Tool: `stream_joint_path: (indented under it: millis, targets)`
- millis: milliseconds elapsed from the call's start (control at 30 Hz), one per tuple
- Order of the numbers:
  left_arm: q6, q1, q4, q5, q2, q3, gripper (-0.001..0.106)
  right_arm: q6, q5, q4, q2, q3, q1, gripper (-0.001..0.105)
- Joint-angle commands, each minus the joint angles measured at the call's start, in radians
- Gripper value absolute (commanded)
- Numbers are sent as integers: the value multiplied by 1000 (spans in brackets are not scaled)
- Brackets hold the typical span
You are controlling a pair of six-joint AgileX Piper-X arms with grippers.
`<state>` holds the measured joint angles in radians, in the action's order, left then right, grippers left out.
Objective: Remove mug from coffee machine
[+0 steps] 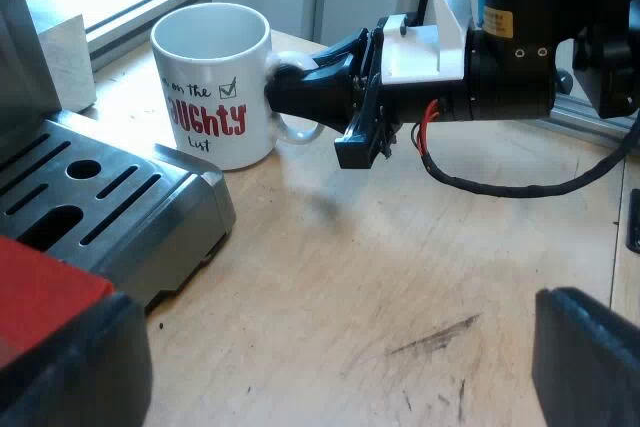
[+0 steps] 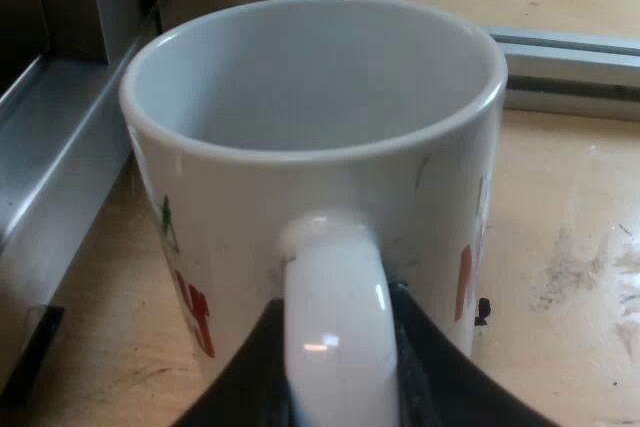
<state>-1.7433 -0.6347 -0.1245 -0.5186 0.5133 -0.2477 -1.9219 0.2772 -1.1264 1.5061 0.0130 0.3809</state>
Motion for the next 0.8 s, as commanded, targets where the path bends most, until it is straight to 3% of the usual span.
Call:
stream_joint_path:
  millis: [33,133,400,700,800]
  targets:
    - [-9,1,27,37,4,-2,80,-16,-5,-59,-9,13,-5,40]
    - [-9,1,27,37,4,-2,80,-11,-5,-59,-11,13,-5,49]
    - [-9,1,27,37,4,-2,80,18,-3,16,-86,-18,-5,48]
    - [-9,1,24,47,4,-25,80,38,4,299,-345,-44,-3,48]
    - [-9,1,24,57,4,-42,80,41,4,481,-468,-38,-3,48]
